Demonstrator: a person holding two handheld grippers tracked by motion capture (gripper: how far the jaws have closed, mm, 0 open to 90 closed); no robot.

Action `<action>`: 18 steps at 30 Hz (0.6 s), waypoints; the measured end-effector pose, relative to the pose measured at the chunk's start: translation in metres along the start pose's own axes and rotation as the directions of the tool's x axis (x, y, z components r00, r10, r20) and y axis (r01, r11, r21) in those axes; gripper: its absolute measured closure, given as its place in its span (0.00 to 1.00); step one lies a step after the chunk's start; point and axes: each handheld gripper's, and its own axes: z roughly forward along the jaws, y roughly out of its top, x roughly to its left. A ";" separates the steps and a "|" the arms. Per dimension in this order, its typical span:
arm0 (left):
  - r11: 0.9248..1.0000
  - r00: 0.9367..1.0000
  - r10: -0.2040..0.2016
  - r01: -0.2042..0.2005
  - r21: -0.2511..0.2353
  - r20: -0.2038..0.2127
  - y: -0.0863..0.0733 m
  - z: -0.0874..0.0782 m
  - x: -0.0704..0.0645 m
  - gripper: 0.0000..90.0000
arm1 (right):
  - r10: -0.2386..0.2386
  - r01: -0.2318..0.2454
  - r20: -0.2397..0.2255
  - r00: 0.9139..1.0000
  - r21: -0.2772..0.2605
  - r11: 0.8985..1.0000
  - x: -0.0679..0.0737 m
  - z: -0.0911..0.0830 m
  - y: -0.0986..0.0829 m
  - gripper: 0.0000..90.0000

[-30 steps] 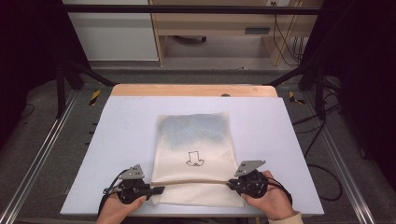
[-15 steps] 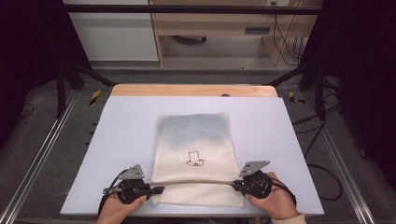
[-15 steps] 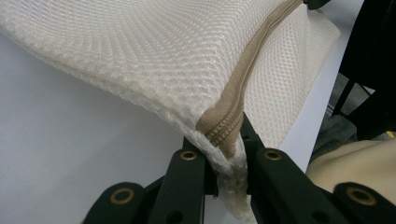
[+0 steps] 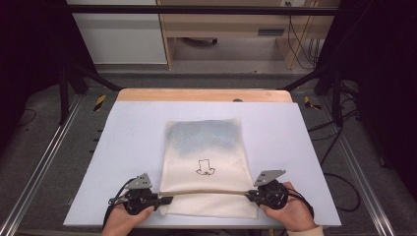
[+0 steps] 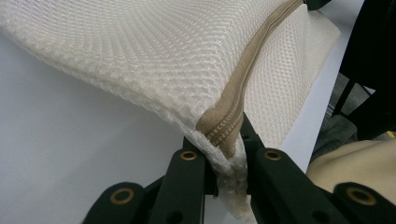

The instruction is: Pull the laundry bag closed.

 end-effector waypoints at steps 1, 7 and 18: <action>1.000 1.000 0.000 0.000 0.000 0.000 0.000 0.000 0.000 0.94 | 0.004 -0.004 0.001 1.000 0.000 1.000 0.000 0.000 0.000 0.91; 1.000 1.000 0.002 -0.002 0.000 0.000 0.000 0.000 0.000 0.94 | 0.002 -0.002 0.007 1.000 0.009 1.000 -0.001 0.000 -0.001 0.91; 1.000 1.000 0.003 -0.003 0.001 -0.005 0.000 0.000 0.000 0.94 | 0.003 -0.003 0.010 1.000 0.011 1.000 -0.001 0.000 -0.001 0.91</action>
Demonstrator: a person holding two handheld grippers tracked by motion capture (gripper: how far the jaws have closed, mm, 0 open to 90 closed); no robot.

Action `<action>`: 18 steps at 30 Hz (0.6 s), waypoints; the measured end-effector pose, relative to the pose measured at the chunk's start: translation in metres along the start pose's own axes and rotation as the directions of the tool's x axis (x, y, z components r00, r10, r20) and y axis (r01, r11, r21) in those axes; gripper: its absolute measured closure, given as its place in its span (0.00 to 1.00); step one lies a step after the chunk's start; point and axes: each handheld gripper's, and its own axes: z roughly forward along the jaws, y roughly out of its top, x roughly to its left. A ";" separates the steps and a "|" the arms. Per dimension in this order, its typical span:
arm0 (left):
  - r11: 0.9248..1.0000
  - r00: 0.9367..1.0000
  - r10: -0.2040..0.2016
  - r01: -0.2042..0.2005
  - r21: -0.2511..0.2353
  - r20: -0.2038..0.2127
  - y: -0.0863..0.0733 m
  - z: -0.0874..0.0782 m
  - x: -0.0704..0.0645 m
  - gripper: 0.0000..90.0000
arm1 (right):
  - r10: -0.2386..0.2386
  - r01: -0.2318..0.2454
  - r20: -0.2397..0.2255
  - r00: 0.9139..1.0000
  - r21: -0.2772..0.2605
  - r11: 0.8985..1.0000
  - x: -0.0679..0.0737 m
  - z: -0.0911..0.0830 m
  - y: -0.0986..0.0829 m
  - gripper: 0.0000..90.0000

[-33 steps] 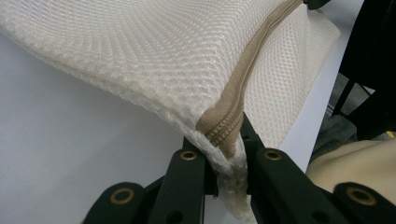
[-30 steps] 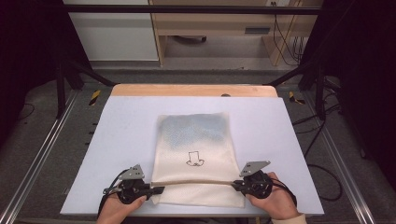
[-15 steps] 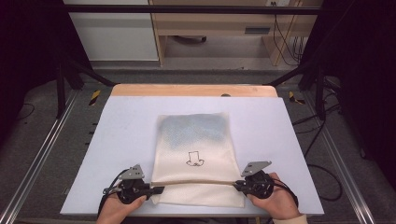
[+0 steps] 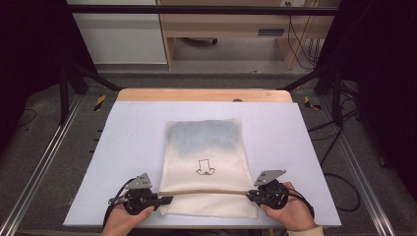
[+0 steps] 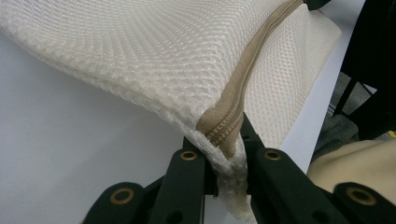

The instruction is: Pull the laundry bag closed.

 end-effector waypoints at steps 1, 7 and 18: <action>1.000 1.000 0.001 -0.001 0.000 -0.001 0.000 0.000 0.000 0.94 | 0.001 -0.001 -0.001 1.000 0.000 1.000 0.000 0.000 0.000 0.91; 1.000 1.000 0.001 -0.001 0.001 0.001 0.000 0.000 0.000 0.94 | 0.011 -0.011 -0.001 1.000 0.001 1.000 0.000 -0.001 0.000 0.91; 1.000 1.000 0.000 0.000 0.001 0.003 0.000 0.000 0.000 0.94 | 0.002 -0.002 0.005 1.000 -0.001 1.000 -0.001 -0.001 0.000 0.91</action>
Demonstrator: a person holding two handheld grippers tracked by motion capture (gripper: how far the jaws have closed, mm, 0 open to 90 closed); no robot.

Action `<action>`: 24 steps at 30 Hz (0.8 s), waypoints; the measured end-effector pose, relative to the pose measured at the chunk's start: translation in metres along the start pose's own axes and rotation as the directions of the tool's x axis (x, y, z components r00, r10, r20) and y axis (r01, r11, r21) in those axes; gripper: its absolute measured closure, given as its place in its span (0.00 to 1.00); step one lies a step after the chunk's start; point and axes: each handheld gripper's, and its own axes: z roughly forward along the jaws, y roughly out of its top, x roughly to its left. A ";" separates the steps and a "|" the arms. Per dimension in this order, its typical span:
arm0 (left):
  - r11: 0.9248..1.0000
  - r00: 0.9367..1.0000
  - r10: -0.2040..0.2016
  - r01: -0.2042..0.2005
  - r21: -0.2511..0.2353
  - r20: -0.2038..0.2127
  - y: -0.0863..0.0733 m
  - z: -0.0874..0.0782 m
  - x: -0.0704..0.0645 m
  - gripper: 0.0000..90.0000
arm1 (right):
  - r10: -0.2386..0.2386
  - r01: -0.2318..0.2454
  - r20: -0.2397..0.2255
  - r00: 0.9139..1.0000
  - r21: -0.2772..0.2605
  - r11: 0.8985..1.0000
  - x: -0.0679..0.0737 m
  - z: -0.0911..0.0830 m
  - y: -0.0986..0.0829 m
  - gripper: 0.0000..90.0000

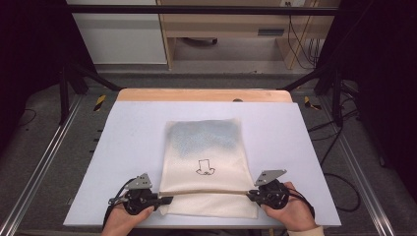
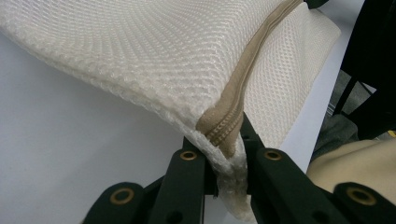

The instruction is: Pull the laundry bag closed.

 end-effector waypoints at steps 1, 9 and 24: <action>1.000 1.000 0.000 0.000 0.000 -0.002 0.000 0.000 0.000 0.94 | 0.004 -0.004 0.002 1.000 0.001 1.000 0.000 0.000 0.000 0.91; 1.000 1.000 0.000 0.000 0.000 0.000 0.000 0.000 0.000 0.94 | 0.016 -0.016 0.012 1.000 -0.003 1.000 -0.002 -0.002 -0.003 0.91; 1.000 1.000 -0.006 0.006 0.001 0.003 0.000 0.000 -0.001 0.92 | 0.021 -0.021 0.006 1.000 -0.005 1.000 -0.002 -0.002 -0.004 0.91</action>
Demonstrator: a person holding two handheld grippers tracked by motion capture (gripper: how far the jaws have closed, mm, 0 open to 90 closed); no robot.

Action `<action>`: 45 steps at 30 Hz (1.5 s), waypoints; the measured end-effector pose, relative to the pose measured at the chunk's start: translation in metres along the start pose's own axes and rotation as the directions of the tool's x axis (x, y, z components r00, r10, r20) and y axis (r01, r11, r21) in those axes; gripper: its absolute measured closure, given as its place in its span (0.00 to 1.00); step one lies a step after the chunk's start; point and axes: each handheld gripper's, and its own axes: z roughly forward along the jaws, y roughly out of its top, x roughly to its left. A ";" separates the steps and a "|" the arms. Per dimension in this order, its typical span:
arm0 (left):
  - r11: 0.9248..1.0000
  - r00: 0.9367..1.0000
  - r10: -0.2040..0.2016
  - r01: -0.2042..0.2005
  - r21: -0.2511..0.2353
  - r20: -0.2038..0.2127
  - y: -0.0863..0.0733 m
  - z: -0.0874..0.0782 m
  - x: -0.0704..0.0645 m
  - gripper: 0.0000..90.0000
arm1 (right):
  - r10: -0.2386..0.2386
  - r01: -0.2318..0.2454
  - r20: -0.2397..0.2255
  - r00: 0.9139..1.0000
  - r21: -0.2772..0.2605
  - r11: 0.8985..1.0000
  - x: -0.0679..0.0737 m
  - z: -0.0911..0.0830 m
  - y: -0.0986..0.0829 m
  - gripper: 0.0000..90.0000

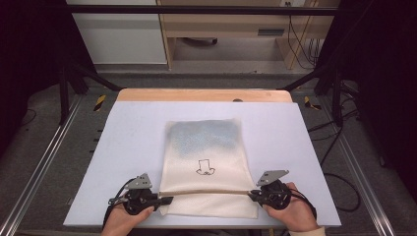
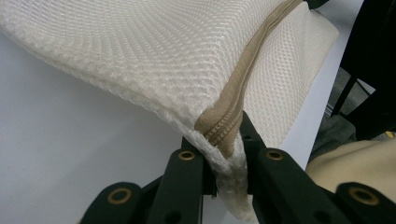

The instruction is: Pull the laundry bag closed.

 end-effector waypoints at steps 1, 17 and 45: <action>1.000 1.000 -0.001 0.001 -0.001 -0.001 0.000 0.000 0.000 0.92 | -0.006 0.006 0.002 1.000 0.001 1.000 0.000 0.000 0.000 0.91; 0.999 0.995 -0.040 0.038 -0.022 -0.095 0.000 -0.011 -0.013 0.26 | 0.086 -0.071 0.091 0.992 -0.155 0.985 0.001 0.003 0.015 0.25; 1.000 0.897 -0.013 0.020 0.011 -0.442 0.010 -0.066 0.035 0.13 | 0.341 -0.287 0.311 0.887 -0.206 0.935 -0.040 -0.017 0.030 0.10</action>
